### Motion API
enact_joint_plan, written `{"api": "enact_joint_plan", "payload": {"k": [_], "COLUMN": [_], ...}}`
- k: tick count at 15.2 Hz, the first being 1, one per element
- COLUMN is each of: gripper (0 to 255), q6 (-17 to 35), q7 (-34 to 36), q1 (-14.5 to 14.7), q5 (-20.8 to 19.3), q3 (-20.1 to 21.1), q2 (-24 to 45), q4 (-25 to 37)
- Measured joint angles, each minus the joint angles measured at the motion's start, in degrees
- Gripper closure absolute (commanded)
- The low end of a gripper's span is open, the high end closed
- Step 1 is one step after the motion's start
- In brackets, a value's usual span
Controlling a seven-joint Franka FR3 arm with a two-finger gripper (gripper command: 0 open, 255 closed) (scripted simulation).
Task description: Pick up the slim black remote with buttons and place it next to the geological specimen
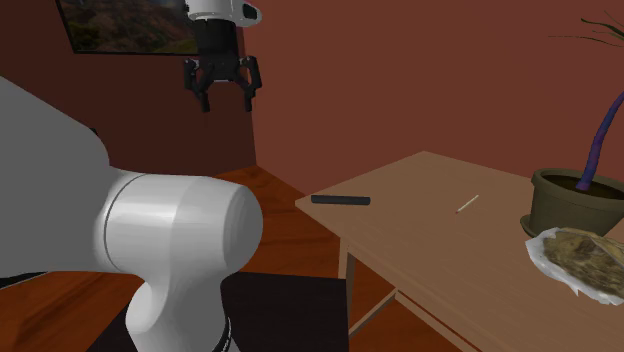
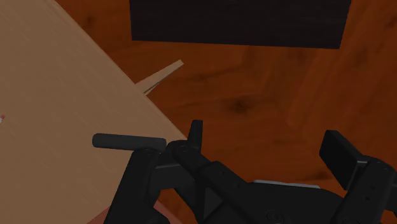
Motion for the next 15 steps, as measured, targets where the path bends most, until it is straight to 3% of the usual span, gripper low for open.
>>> {"api": "enact_joint_plan", "payload": {"k": [2,5,10,15], "gripper": [0,0,0,0], "q6": [0.53,3.81,11.23,20.67], "q7": [-1.43,-9.21,-25.15,-40.74], "q1": [0.15,1.05,1.97,3.23], "q5": [-0.56,-3.41,-9.78,-15.54], "q3": [-0.72,-4.21,-12.27,-20.81], "q2": [-0.51,-1.35,-1.5,3.17], "q4": [-0.93,-4.45,-10.39,-13.09]}}
